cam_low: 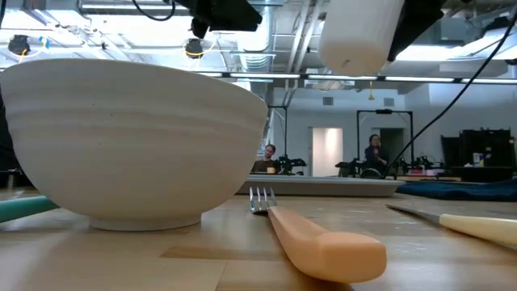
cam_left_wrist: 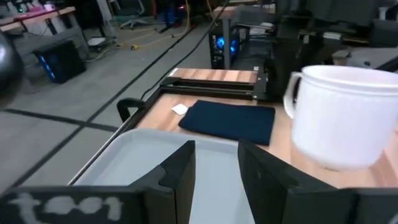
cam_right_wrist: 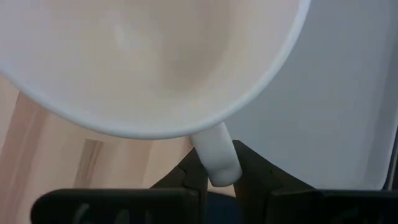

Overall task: Set up tray
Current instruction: Put the white mug on the gray serving tray

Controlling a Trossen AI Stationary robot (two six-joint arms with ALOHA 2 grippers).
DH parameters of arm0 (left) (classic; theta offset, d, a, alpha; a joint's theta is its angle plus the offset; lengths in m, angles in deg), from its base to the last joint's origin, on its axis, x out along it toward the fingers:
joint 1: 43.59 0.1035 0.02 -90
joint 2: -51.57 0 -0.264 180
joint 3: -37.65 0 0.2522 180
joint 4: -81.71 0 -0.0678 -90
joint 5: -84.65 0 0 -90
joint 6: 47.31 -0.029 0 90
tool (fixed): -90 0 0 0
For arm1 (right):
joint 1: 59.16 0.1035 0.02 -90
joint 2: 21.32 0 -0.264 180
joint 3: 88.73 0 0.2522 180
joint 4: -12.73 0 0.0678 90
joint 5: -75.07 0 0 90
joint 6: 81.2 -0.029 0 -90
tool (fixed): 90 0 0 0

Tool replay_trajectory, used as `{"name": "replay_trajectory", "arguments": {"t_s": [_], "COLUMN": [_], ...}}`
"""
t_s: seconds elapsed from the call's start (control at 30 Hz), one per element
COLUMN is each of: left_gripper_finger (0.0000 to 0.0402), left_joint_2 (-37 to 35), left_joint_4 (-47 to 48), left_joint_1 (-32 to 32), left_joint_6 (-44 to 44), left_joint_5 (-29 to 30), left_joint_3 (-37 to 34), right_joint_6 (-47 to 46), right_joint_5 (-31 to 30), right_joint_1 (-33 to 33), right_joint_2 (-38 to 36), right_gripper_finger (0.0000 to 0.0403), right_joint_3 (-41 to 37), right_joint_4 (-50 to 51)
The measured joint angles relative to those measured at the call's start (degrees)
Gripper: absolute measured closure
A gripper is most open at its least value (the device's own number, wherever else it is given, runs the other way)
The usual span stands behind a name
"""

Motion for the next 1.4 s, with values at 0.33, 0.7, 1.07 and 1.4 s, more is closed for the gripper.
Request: {"name": "replay_trajectory", "arguments": {"t_s": [0.33, 0.7, 1.07, 1.4], "left_gripper_finger": [0.0270, 0.0143, 0.0106, 0.0106], "left_joint_2": [0.00, 0.02, 0.07, 0.09], "left_joint_4": [-0.38, 0.00, 0.70, 0.19], "left_joint_1": [-0.64, -0.66, -0.51, -0.58], "left_joint_6": [0.47, 2.24, 1.25, -1.40], "left_joint_5": [-5.10, -1.14, 1.60, -1.67], "left_joint_3": [0.00, 0.00, 0.00, 0.07], "right_joint_6": [-0.43, -0.87, -0.87, -0.89], "right_joint_5": [0.17, 0.15, 0.19, 0.23], "right_joint_1": [0.04, 0.04, 0.04, 0.07], "right_joint_2": [0.00, 0.00, 0.00, 0.00], "right_gripper_finger": [0.0356, 0.0356, 0.0356, 0.0356], "right_joint_3": [0.00, 0.00, 0.00, 0.00], "right_joint_4": [0.00, 0.00, 0.00, -0.02]}}
